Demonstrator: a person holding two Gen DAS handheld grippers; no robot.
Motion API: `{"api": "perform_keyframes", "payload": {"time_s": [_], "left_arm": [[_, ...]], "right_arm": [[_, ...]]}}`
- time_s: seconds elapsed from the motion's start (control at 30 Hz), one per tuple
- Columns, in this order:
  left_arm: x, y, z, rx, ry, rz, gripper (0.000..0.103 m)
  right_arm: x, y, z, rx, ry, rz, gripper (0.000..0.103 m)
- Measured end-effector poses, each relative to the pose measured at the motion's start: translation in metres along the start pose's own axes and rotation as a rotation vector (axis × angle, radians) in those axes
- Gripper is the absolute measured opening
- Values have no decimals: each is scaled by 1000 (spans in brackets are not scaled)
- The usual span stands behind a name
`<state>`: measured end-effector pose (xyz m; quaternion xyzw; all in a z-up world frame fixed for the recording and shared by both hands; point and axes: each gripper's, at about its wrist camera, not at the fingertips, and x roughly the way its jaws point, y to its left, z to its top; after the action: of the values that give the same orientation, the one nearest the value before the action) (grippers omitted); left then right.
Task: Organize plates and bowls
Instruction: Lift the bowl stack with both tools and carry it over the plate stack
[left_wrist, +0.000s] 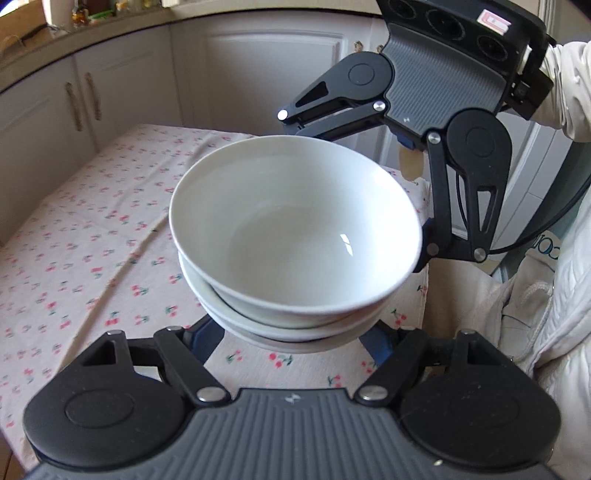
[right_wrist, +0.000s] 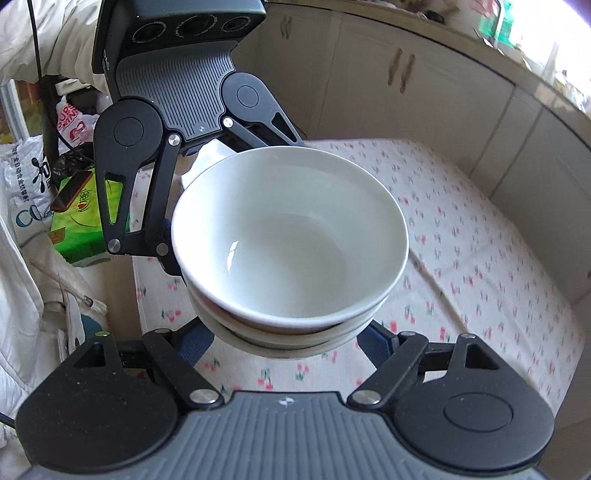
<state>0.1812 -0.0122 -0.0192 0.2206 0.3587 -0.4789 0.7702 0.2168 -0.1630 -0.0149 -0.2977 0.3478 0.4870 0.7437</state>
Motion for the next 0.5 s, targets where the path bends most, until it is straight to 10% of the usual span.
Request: {"api": "perform_keyframes", "payload": {"time_s": [0.5], "left_arm": [[-61,23,-56,-83,-7,174,78]], "right_arm": [[52,10,78,-154,-24,52,87]]}}
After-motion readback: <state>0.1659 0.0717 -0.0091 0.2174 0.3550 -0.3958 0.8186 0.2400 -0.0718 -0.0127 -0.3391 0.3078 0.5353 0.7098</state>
